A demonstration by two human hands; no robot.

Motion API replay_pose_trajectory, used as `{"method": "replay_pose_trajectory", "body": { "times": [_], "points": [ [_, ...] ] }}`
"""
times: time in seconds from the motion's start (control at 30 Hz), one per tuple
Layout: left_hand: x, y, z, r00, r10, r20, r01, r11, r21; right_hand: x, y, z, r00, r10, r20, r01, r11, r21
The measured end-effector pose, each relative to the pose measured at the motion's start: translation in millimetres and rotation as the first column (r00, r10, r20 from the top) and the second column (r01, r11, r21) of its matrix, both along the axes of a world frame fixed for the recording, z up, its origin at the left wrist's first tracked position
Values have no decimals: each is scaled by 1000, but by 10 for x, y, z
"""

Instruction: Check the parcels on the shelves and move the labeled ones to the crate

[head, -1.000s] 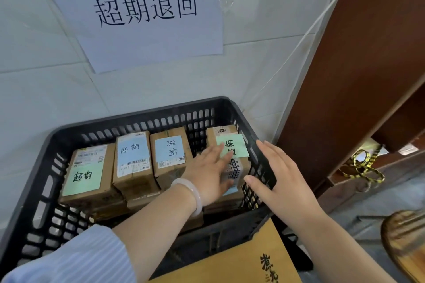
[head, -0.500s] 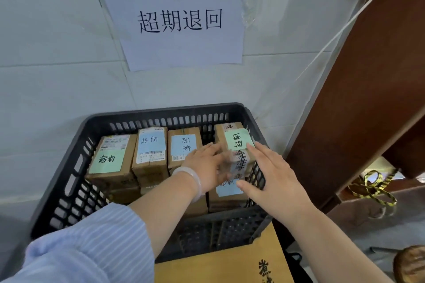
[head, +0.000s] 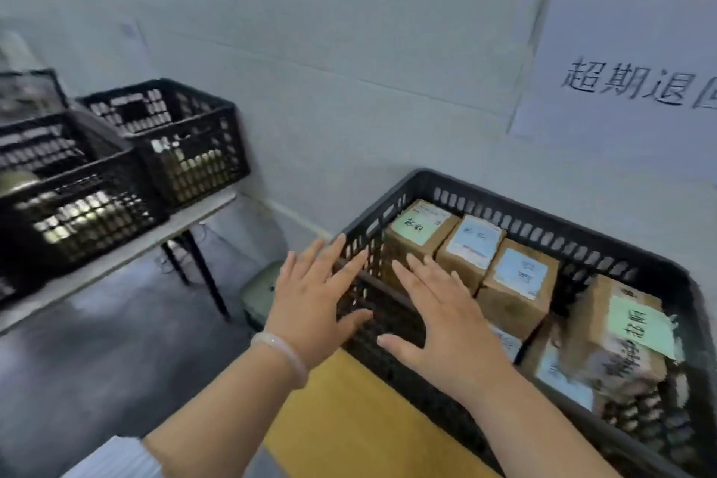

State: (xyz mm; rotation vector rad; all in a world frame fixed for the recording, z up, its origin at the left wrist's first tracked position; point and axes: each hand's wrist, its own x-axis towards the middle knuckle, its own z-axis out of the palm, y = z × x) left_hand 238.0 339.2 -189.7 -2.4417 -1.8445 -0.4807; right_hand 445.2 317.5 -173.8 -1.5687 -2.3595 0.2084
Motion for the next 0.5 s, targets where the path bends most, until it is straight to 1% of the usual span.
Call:
{"method": "replay_pose_trajectory", "body": {
  "times": [0.07, 0.13, 0.2, 0.27, 0.33, 0.43, 0.5],
  "points": [
    [-412, -317, -70, 987, 162, -4, -162, 986, -27, -410, 18, -77, 987, 162, 17, -162, 987, -13],
    [-800, -672, -109, 952, 306, -17, -307, 950, -63, -845, -32, -172, 955, 295, 39, -293, 955, -41],
    [-1140, -1039, -116, 908, 418, -27, -419, 907, -53, -1251, -150, -249, 910, 409, 65, -404, 912, -73],
    [-1415, -1432, -105, 853, 521, -27, -521, 851, -67, -1616, -310, -286, 853, 517, 74, -506, 853, -132],
    [-1633, -1801, -113, 794, 608, -22, -608, 790, -75, -1951, -482, -263, 783, 616, 85, -601, 784, -152],
    [-1883, -2351, -117, 685, 727, 39, -724, 686, -70, -2426, -777, -191, 675, 731, 97, -724, 682, -105],
    [-2013, -2707, -119, 609, 792, 44, -790, 610, -61, -2685, -1012, -166, 599, 793, 111, -789, 608, -83]
  ]
}}
